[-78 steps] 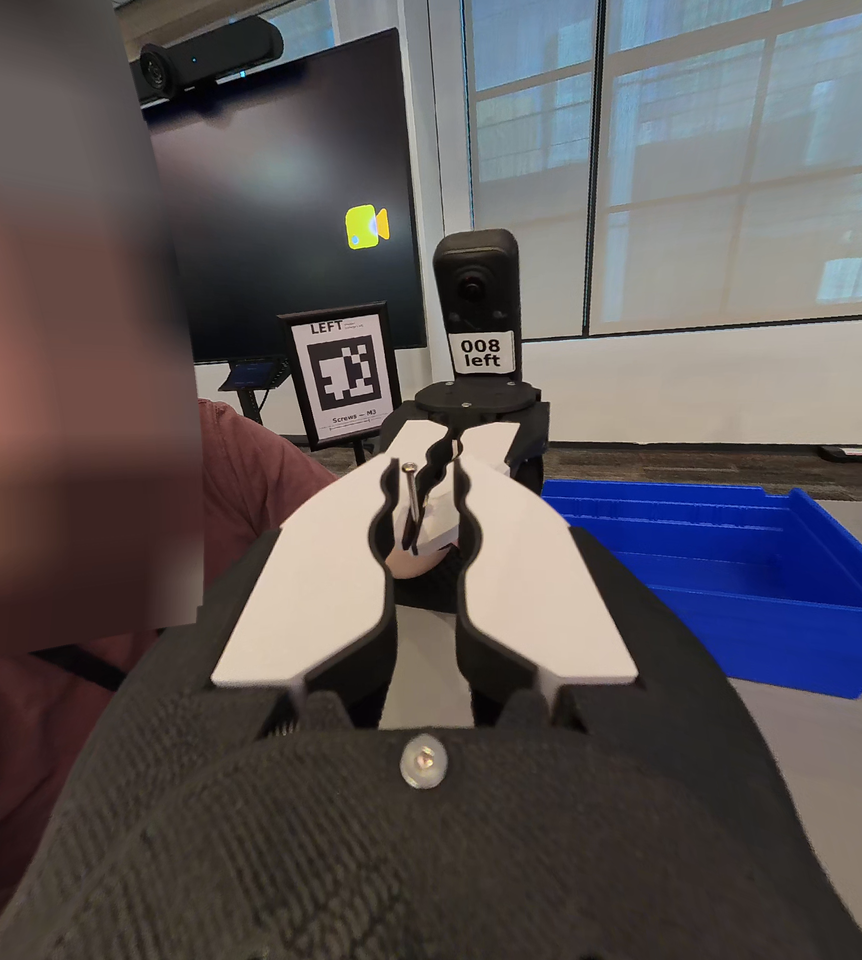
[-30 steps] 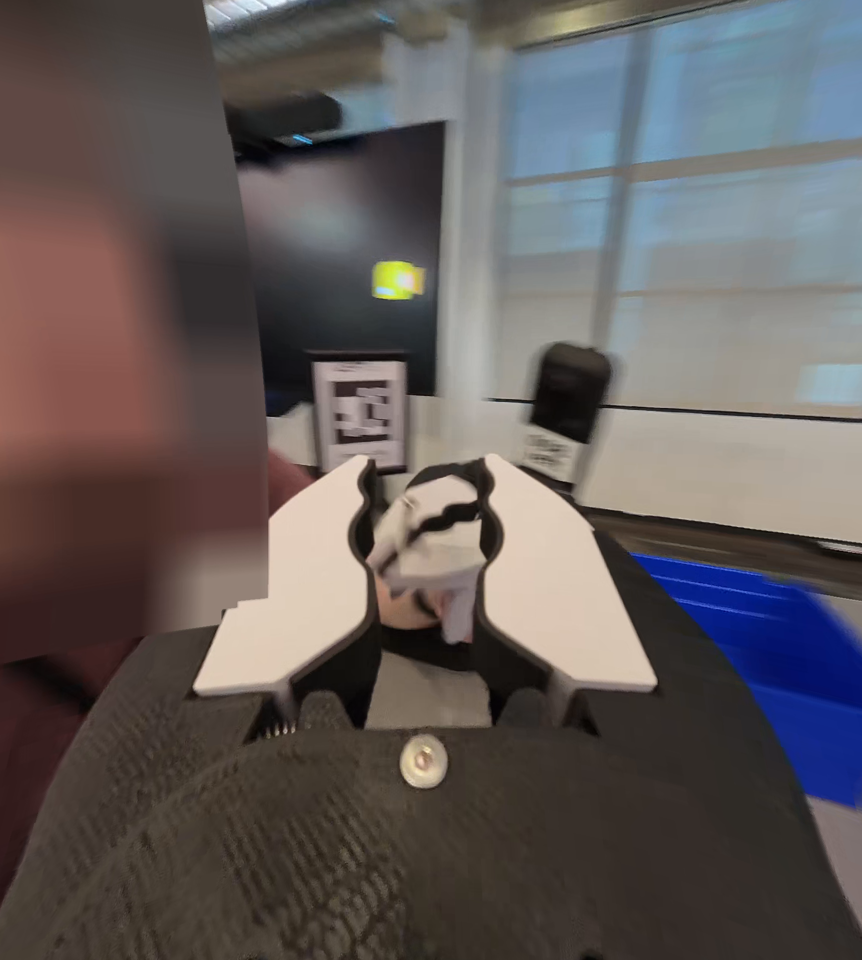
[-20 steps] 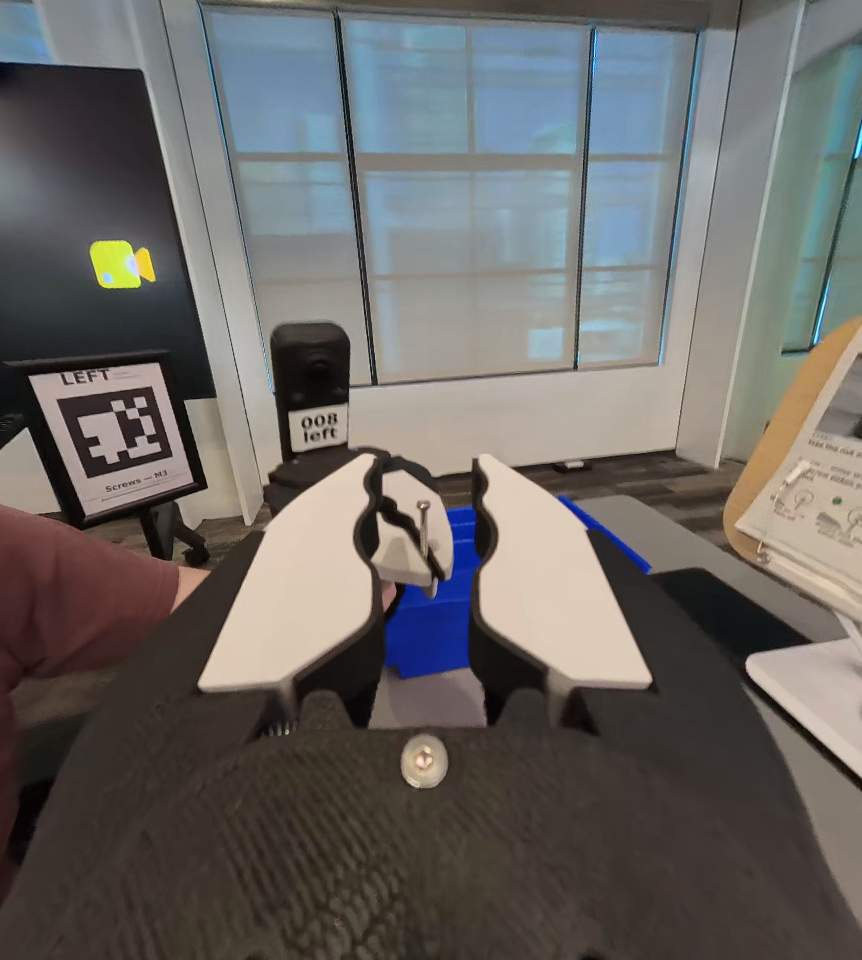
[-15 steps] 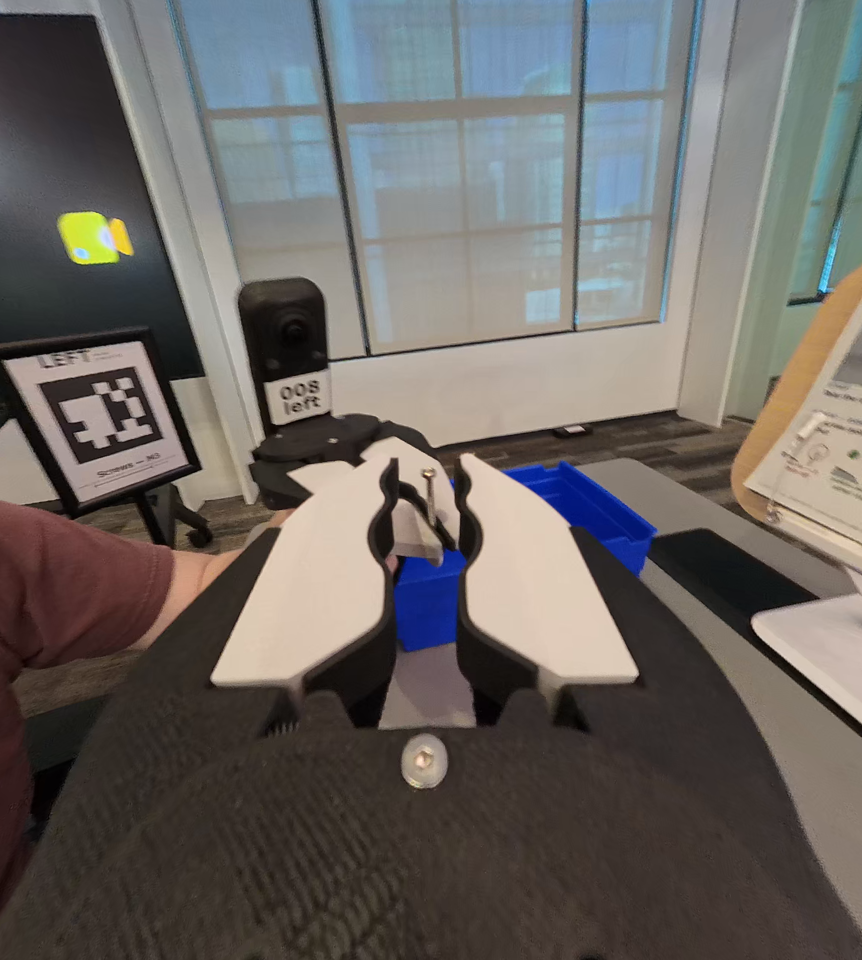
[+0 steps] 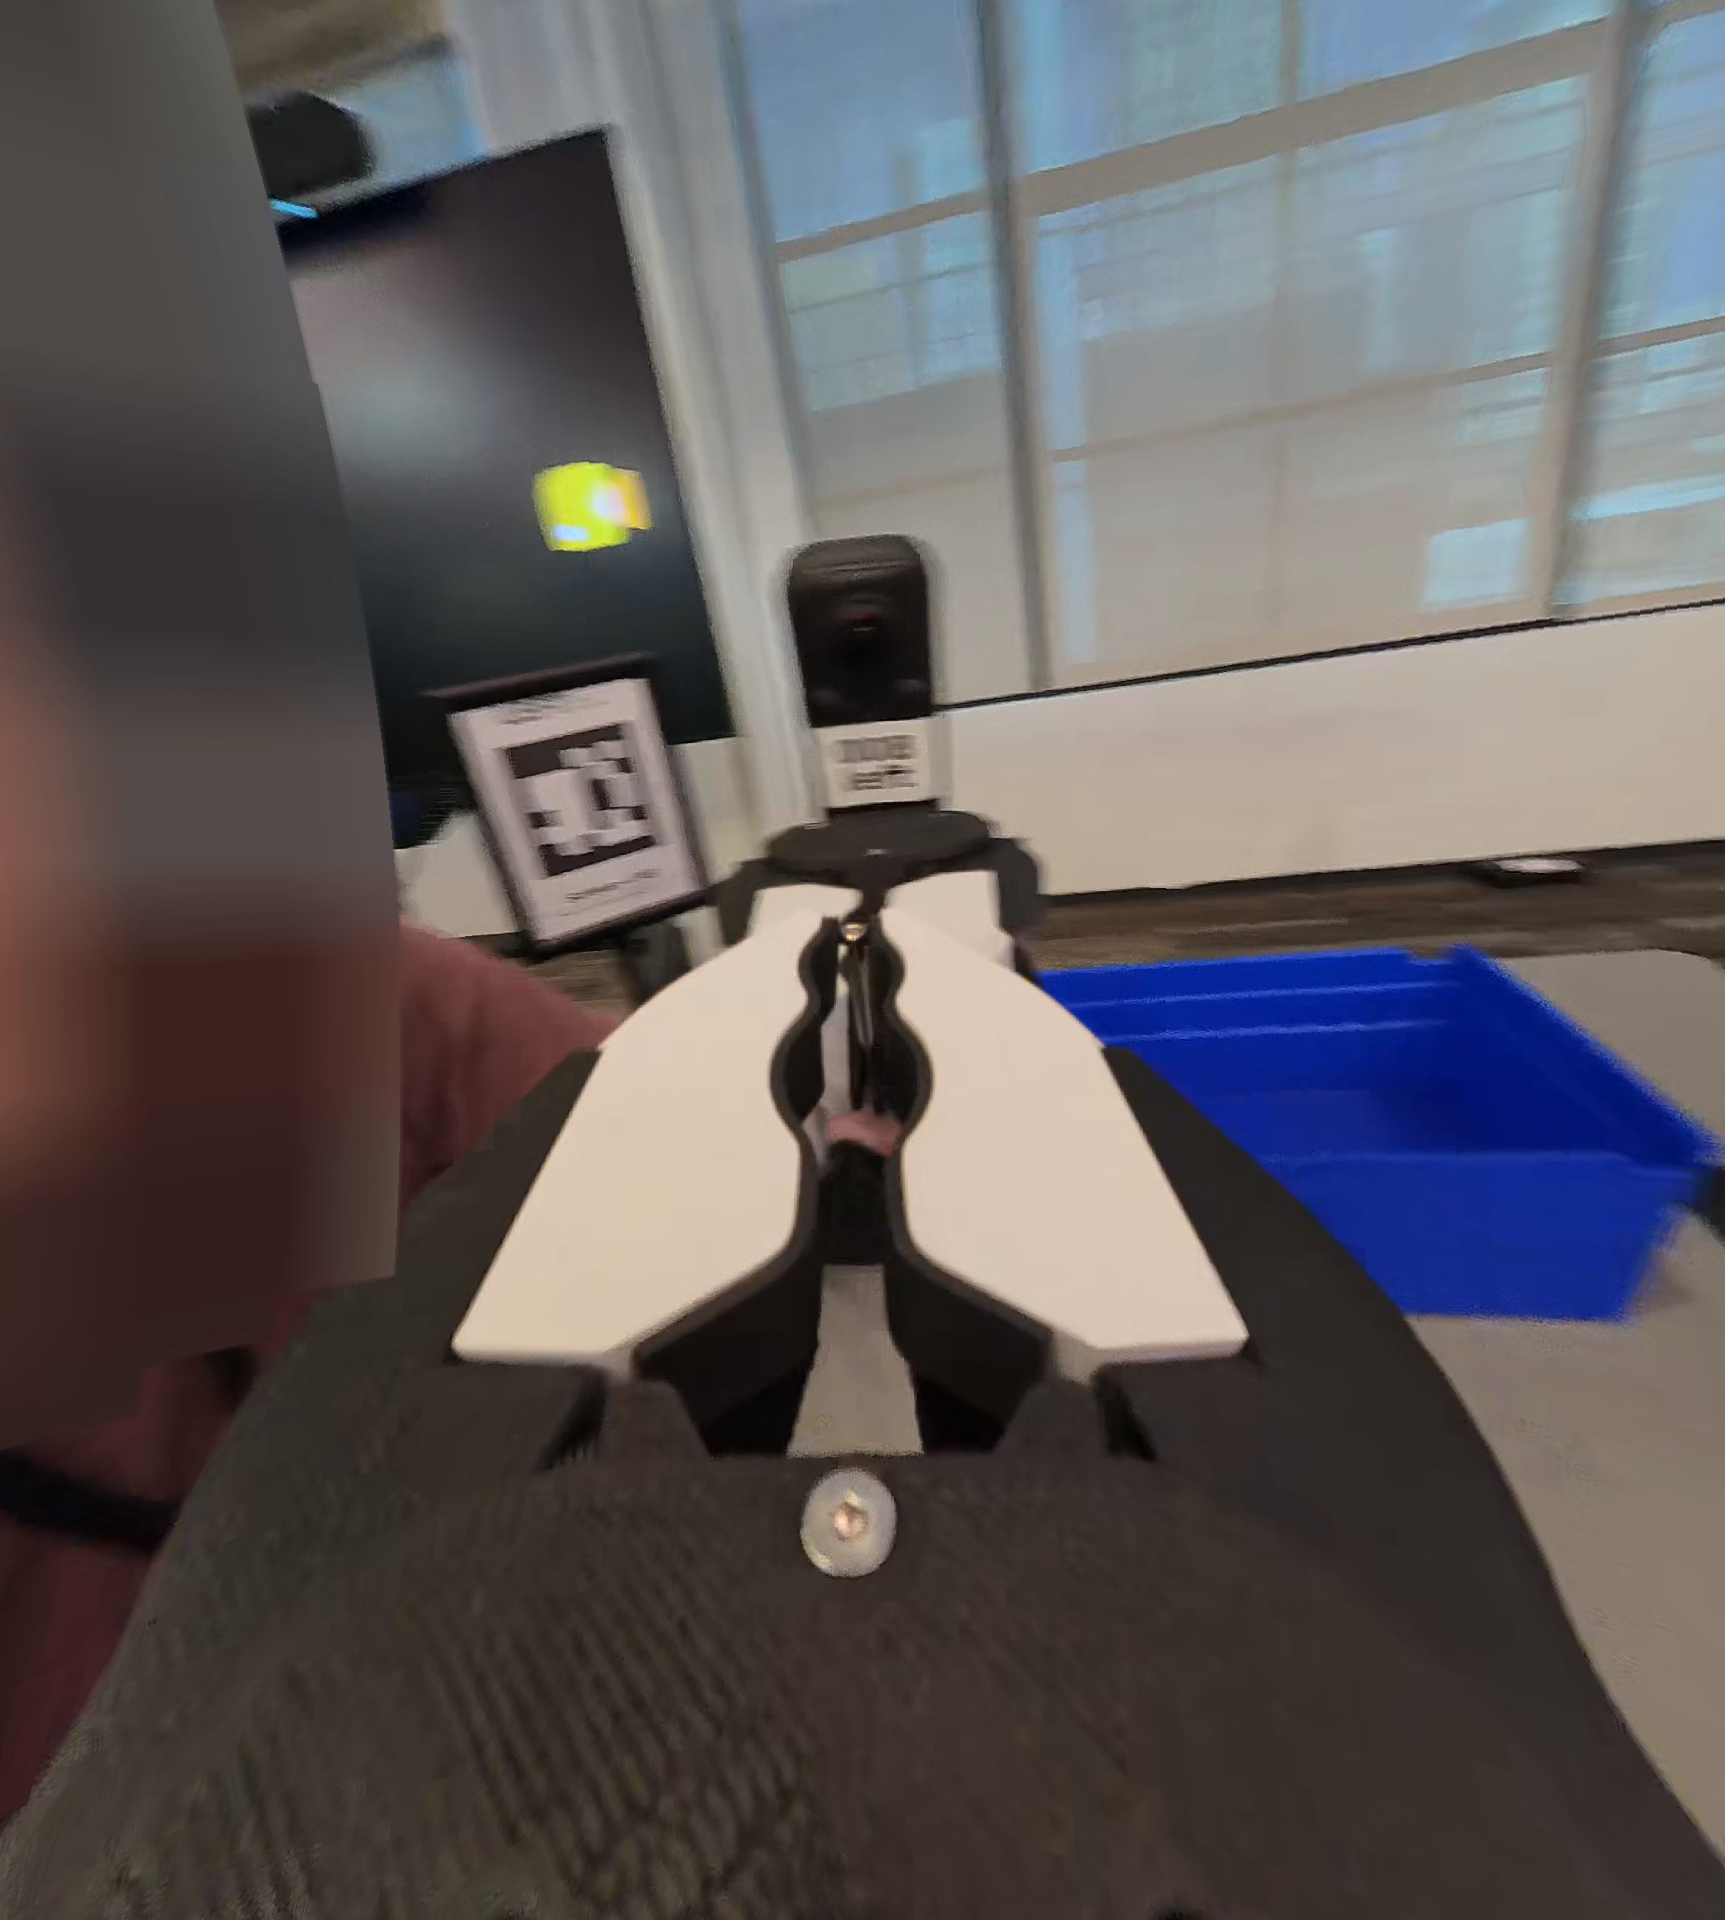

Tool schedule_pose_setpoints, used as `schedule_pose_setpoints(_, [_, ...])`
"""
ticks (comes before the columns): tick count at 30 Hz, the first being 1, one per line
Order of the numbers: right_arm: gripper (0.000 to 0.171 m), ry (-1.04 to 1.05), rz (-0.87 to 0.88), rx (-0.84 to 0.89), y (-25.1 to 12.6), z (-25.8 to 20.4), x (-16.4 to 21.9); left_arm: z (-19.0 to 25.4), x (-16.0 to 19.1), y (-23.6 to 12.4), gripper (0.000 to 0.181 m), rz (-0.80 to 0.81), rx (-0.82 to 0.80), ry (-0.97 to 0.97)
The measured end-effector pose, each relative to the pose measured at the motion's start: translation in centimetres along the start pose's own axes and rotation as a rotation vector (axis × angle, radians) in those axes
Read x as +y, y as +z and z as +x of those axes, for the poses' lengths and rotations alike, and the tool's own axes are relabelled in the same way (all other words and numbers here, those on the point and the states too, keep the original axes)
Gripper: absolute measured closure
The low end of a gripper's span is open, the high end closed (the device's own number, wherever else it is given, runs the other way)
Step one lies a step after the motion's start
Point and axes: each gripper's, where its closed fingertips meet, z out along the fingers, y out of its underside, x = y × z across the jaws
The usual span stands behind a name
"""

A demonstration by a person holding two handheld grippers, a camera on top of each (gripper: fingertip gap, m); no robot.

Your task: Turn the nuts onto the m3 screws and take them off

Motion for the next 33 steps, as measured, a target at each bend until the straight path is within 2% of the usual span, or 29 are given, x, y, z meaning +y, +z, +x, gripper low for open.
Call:
schedule_pose_setpoints(4, [0.166,0.115,-0.007,-0.438,-0.9,-4.6,0.6,4.5,0.6,0.7,0.179,-0.041,0.29,-0.062])
schedule_pose_setpoints(7, [0.166,0.114,-0.009,-0.659,-1.2,-7.3,1.6,7.4,1.4,0.9,0.179,-0.083,0.496,-0.165])
schedule_pose_setpoints(12, [0.165,0.041,-0.012,-0.77,-1.2,-9.5,2.6,10.1,2.2,0.6,0.179,-0.137,0.748,-0.336])
schedule_pose_setpoints(15, [0.166,0.038,0.035,-0.795,-1.4,-9.8,1.9,10.3,3.1,1.0,0.179,-0.164,0.736,-0.287])
schedule_pose_setpoints(20, [0.165,0.014,0.008,-0.679,-1.6,-8.6,1.2,9.1,2.9,1.1,0.179,-0.159,0.643,-0.234])
schedule_pose_setpoints(22, [0.166,-0.022,-0.069,-0.522,-2.2,-7.1,0.6,8.2,2.4,0.8,0.179,-0.153,0.585,-0.214])
schedule_pose_setpoints(24, [0.166,-0.083,-0.26,-0.262,-4.4,-4.3,1.3,7.0,2.0,0.5,0.179,-0.148,0.506,-0.186])
schedule_pose_setpoints(26, [0.166,-0.15,-0.615,0.126,-9.9,0.6,4.6,6.4,1.5,0.0,0.179,-0.152,0.457,-0.153])
schedule_pose_setpoints(28, [0.165,-0.137,-0.934,0.428,-17.8,3.9,8.3,6.1,1.2,-0.3,0.179,-0.158,0.421,-0.11])
schedule_pose_setpoints(30, [0.165,0.076,-1.134,0.509,-24.0,3.9,12.2,6.1,1.0,-0.6,0.179,-0.16,0.398,-0.079])
schedule_pose_setpoints(33, [0.165,0.322,-1.24,0.485,-28.4,3.3,16.5,6.0,0.8,-0.8,0.179,-0.161,0.38,-0.058])
